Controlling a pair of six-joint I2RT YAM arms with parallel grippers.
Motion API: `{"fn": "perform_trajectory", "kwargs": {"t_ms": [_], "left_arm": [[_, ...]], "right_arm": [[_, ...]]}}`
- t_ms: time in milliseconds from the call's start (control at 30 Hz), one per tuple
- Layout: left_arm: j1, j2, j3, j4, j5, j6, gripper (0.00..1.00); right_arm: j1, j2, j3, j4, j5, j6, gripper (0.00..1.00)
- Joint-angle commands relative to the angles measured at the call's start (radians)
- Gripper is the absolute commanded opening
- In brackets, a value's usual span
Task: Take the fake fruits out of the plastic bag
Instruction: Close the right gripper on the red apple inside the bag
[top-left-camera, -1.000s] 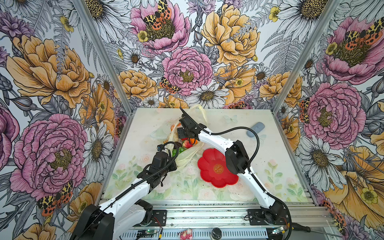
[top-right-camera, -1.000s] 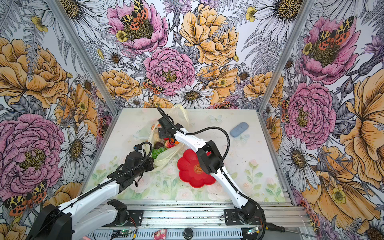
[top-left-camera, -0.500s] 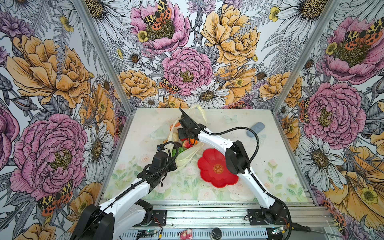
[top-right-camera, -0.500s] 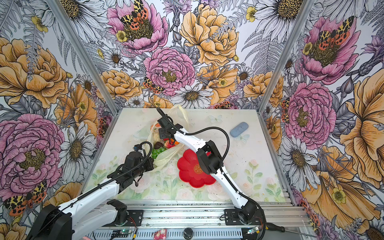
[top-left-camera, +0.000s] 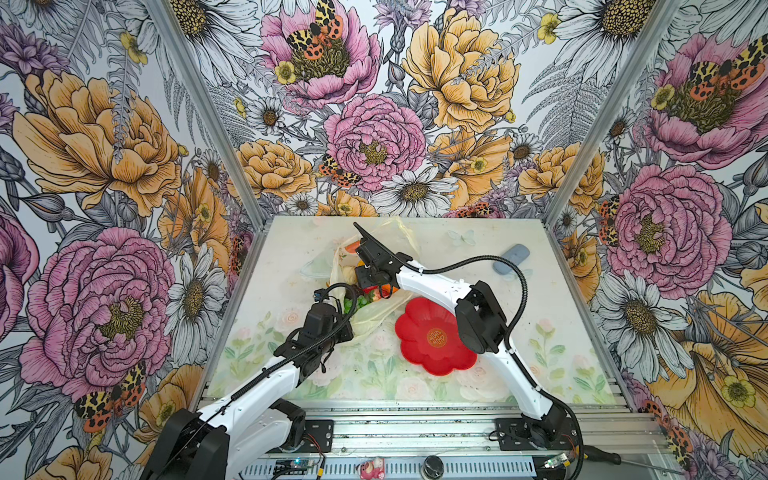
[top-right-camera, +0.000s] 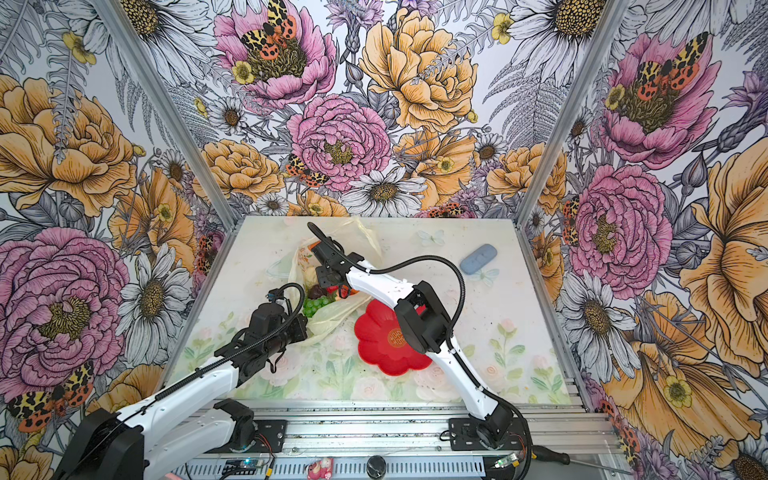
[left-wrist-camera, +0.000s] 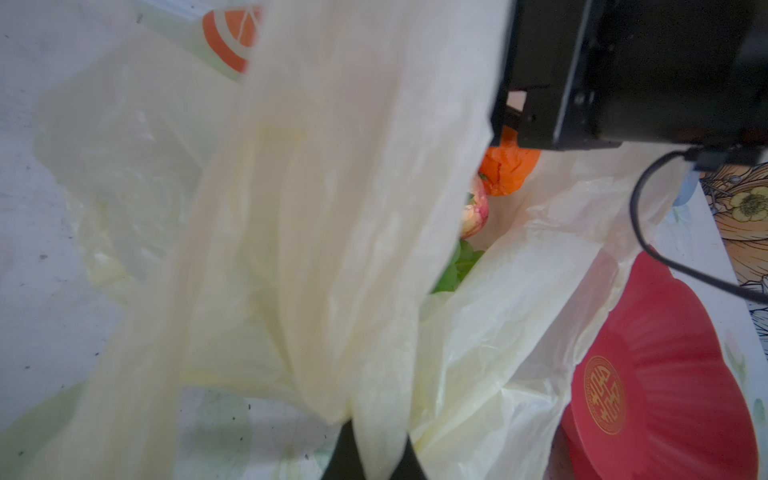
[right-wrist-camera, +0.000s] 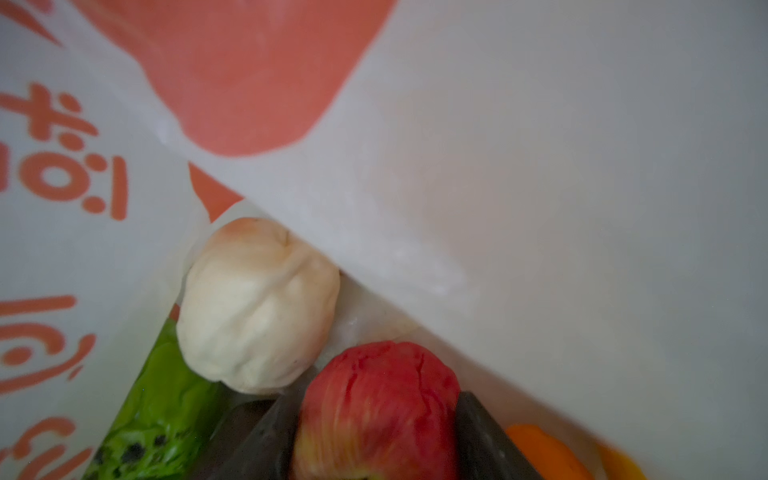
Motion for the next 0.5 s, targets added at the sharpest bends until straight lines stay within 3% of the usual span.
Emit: {"fn": "perform_trajectory", "kwargs": {"t_ms": [0, 233, 467], "left_arm": [[0.01, 0.006, -0.007, 0.028, 0.012, -0.008, 0.0], [0.01, 0.013, -0.004, 0.029, 0.019, -0.005, 0.0], [0.01, 0.01, -0.005, 0.028, 0.021, -0.004, 0.0]], "right_arm": [[0.015, -0.118, -0.056, 0.01, 0.005, -0.005, 0.61], [0.021, -0.244, -0.184, 0.065, 0.014, 0.0, 0.62], [0.021, -0.199, -0.189, 0.075, 0.009, 0.005, 0.67]]}}
